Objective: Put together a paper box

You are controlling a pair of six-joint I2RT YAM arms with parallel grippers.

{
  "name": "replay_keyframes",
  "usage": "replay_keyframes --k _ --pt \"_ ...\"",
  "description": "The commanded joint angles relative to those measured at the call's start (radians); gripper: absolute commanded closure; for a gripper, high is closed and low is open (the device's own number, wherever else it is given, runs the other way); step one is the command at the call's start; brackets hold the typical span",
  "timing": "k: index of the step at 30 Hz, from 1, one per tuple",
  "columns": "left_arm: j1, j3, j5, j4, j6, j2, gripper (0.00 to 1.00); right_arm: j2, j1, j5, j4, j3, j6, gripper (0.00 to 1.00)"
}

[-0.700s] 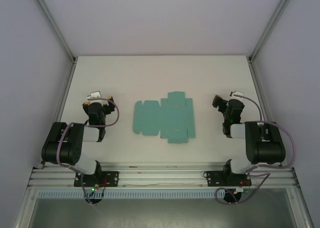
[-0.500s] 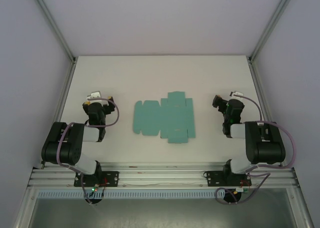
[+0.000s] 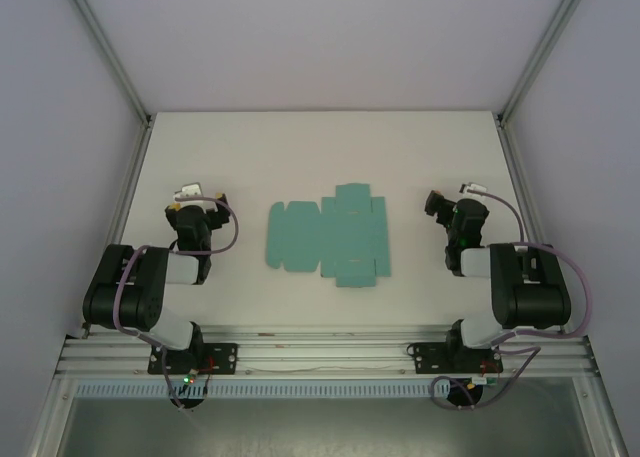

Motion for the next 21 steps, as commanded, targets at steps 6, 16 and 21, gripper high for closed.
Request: replay_keyframes --k 6,16,21 --pt "0.005 0.032 0.026 -0.035 0.028 -0.04 0.0 -0.051 0.0 0.03 -0.091 0.052 0.015 0.0" --pt "-0.008 0.25 0.176 -0.612 -0.142 -0.304 0.0 -0.318 0.097 0.035 -0.627 0.276 0.138 0.0" --pt "-0.075 0.362 0.234 -0.824 -0.262 -0.265 0.0 -0.267 0.299 0.04 -0.867 0.426 0.195 0.05"
